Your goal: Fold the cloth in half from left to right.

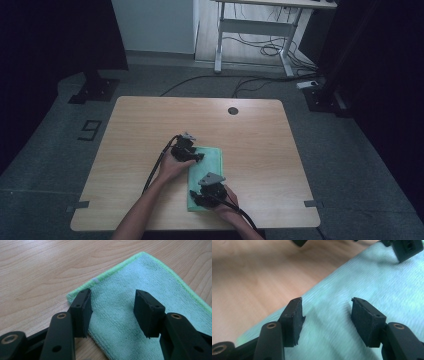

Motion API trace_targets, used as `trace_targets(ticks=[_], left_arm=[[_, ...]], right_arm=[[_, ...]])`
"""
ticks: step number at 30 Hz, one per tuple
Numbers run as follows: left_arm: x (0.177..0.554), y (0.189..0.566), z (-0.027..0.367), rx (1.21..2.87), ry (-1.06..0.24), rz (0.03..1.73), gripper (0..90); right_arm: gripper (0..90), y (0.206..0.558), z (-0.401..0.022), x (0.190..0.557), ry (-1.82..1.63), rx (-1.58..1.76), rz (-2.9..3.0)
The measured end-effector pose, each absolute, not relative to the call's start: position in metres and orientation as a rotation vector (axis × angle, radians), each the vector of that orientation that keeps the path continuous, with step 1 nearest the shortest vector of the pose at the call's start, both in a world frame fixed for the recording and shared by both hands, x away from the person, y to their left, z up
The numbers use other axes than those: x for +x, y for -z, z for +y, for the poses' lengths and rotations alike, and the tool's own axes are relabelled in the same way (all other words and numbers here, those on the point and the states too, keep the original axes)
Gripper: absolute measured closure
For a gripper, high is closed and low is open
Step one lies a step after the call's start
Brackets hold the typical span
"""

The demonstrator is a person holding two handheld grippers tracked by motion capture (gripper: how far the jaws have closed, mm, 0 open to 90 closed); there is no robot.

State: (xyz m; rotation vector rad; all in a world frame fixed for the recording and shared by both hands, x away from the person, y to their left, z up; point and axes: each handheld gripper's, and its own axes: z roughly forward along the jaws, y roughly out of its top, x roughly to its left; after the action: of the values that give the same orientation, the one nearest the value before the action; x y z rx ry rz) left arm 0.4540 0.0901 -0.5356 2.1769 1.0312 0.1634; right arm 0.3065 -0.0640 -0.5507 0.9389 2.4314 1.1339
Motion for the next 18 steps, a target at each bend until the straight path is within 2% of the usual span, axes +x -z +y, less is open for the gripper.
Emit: trace_targets(ticks=[5, 15, 18], left_arm=[[0.453, 0.536, 0.090, 2.170, -0.168, 1.034, 48.1], [0.454, 0.537, 0.092, 2.159, -0.157, 1.034, 48.1], [0.454, 0.537, 0.092, 2.156, -0.158, 1.033, 48.4]], right_arm=[[41.4, 0.550, -0.068, 0.294, -1.138, 0.912, 2.453], [39.8, 0.546, -0.050, 0.336, -1.126, 0.998, 2.456], [39.6, 0.547, -0.047, 0.328, -1.102, 0.958, 2.457]])
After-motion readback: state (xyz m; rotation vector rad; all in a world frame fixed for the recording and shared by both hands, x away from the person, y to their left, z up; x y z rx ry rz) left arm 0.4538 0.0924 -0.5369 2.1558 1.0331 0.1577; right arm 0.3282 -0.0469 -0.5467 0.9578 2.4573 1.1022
